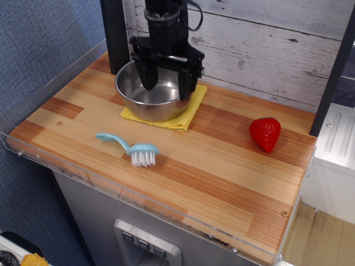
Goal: Move the bowl to the right front corner of the counter.
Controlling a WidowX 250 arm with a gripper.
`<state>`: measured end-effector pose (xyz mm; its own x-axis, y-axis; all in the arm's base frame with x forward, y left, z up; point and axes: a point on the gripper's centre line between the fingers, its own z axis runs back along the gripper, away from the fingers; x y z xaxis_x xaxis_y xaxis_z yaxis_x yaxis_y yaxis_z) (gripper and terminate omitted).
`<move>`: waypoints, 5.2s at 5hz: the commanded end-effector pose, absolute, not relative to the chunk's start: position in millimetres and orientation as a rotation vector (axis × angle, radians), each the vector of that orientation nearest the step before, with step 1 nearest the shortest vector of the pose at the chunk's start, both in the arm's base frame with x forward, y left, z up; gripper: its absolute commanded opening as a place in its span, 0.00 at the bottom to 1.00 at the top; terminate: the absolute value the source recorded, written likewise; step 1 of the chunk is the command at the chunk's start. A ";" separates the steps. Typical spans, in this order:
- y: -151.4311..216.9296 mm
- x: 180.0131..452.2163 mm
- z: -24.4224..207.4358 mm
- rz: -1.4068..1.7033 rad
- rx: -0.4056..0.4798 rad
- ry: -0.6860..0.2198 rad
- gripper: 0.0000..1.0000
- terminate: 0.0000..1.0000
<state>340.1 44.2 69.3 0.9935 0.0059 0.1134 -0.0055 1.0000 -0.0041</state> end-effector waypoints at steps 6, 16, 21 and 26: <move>27.5 310.8 140.8 0.022 0.009 -0.221 0.00 0.00; -168.6 235.1 73.8 -0.290 -0.070 -0.083 0.00 0.00; -141.4 233.4 35.0 -0.264 -0.120 -0.031 0.00 0.00; -158.6 225.1 1.0 -0.259 -0.171 0.005 0.00 0.00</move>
